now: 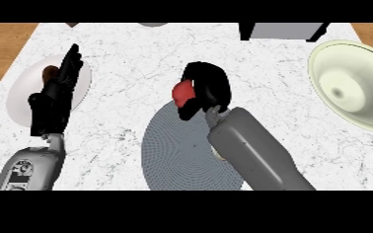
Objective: Pick the bell pepper from the placemat and place it in the bowl
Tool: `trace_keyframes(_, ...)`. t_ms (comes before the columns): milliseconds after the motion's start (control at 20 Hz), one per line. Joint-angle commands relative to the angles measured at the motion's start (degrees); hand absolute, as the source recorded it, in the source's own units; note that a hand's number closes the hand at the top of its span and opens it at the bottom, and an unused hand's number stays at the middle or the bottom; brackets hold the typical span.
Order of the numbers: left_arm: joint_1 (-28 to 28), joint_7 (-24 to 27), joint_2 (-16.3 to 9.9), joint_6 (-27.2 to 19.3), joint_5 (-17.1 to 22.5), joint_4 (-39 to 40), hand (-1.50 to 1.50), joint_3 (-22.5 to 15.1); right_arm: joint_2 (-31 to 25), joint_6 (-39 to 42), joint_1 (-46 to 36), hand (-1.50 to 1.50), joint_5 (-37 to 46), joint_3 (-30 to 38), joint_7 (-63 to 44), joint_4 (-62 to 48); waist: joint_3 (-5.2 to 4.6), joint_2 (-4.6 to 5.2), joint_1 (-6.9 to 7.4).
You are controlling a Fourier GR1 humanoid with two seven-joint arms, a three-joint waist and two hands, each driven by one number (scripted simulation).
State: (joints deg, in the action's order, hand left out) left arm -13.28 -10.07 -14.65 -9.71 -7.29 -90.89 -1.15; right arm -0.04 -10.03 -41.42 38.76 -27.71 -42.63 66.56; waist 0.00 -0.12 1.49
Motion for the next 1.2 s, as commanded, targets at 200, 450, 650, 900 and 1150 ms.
trace_keyframes(200, 0.1, -0.5, -1.3, 0.6, 0.6, 0.1, 0.00, 2.1, 0.0, -14.4, -7.7, 1.50, 11.0, -2.8, -24.4, 8.4, -0.07, -0.44, -1.28)
trace_keyframes(450, 1.5, 0.9, 0.7, -0.7, -0.1, 0.6, 0.00, 1.5, 0.0, -12.5, -4.4, 1.50, 23.3, -0.6, -30.4, 10.8, -0.06, -0.43, -2.56)
trace_keyframes(650, 2.5, -0.5, -1.4, 1.1, 0.8, -2.4, 0.00, 2.8, -5.6, -11.4, -0.5, 1.50, 22.4, 7.6, -24.9, 16.0, 0.01, -0.28, -2.24)
trace_keyframes(900, 2.2, 1.3, -0.5, 1.0, 0.3, -0.1, 0.00, 2.8, -10.7, -14.4, 5.6, 1.50, 20.5, 14.7, -17.8, 21.0, 0.01, -0.05, -2.32)
trace_keyframes(1150, 1.4, -0.7, -0.4, 1.5, 0.2, -2.6, 0.00, 2.8, -16.7, -16.0, 10.8, 1.50, 16.3, 22.1, -10.2, 21.9, 0.03, 0.00, -1.89)
